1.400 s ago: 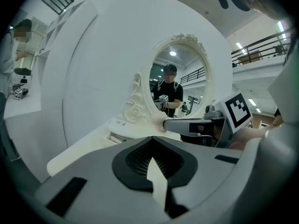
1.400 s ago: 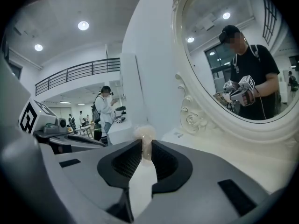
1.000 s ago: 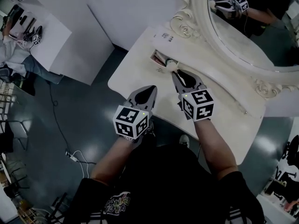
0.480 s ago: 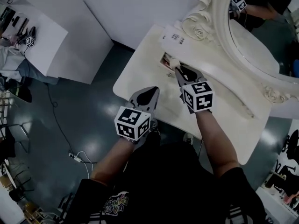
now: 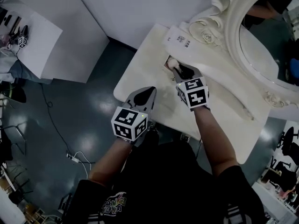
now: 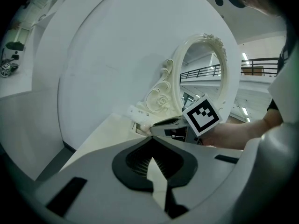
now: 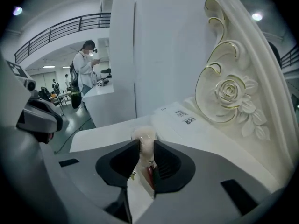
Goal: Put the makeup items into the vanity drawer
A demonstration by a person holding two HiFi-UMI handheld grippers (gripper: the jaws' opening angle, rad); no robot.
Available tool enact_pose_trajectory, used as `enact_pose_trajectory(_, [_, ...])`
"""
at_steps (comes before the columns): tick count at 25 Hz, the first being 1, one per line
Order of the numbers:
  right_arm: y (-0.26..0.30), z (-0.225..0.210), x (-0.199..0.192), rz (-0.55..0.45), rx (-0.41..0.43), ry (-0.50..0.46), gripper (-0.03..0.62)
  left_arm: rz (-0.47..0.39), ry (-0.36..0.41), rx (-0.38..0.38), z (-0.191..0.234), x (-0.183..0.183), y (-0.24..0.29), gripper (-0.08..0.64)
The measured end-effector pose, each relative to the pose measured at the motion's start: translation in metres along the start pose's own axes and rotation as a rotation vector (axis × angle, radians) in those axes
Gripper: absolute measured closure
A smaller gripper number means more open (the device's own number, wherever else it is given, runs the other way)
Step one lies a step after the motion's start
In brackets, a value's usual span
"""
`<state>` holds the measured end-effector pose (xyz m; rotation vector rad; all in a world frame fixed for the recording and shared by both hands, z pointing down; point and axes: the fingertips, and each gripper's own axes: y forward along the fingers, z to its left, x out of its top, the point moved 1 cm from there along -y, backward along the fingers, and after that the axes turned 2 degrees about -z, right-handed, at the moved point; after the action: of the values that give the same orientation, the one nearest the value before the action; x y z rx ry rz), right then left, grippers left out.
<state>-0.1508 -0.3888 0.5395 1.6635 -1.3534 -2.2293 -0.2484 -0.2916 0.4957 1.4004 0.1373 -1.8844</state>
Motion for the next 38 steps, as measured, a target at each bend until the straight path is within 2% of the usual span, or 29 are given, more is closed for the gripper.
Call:
enact_pose_trajectory(4, [0.009,0.002,-0.002,0.035,-0.001,-0.014,0.476,0.003,-0.001,-0.012,0.008,0.002,0.001,0.560])
enact_pose_trajectory(11, [0.012,0.002,0.002,0.033,-0.002,-0.012,0.454,0.004,-0.009,-0.021,0.009,0.005,0.006,0.560])
enact_pose_trajectory(23, [0.008,0.004,0.015,-0.029,-0.007,0.008,0.466,0.004,-0.023,-0.024,0.009,0.004,0.010,0.560])
enact_pose_trajectory(25, [0.013,0.006,0.012,-0.013,0.002,0.020,0.520,0.002,-0.025,-0.022,0.011,0.005,0.008,0.559])
enact_pose_trajectory(26, [0.015,0.006,0.011,-0.006,0.004,0.028,0.526,0.002,-0.026,-0.022,0.012,0.004,0.007,0.560])
enact_pose_trajectory(30, [0.022,0.006,0.008,0.018,0.000,0.059,0.528,0.005,-0.032,-0.017,0.019,0.001,0.004,0.560])
enact_pose_trajectory(38, [0.034,0.003,-0.004,0.125,-0.011,0.049,0.529,0.004,-0.026,-0.020,0.024,0.001,-0.003,0.560])
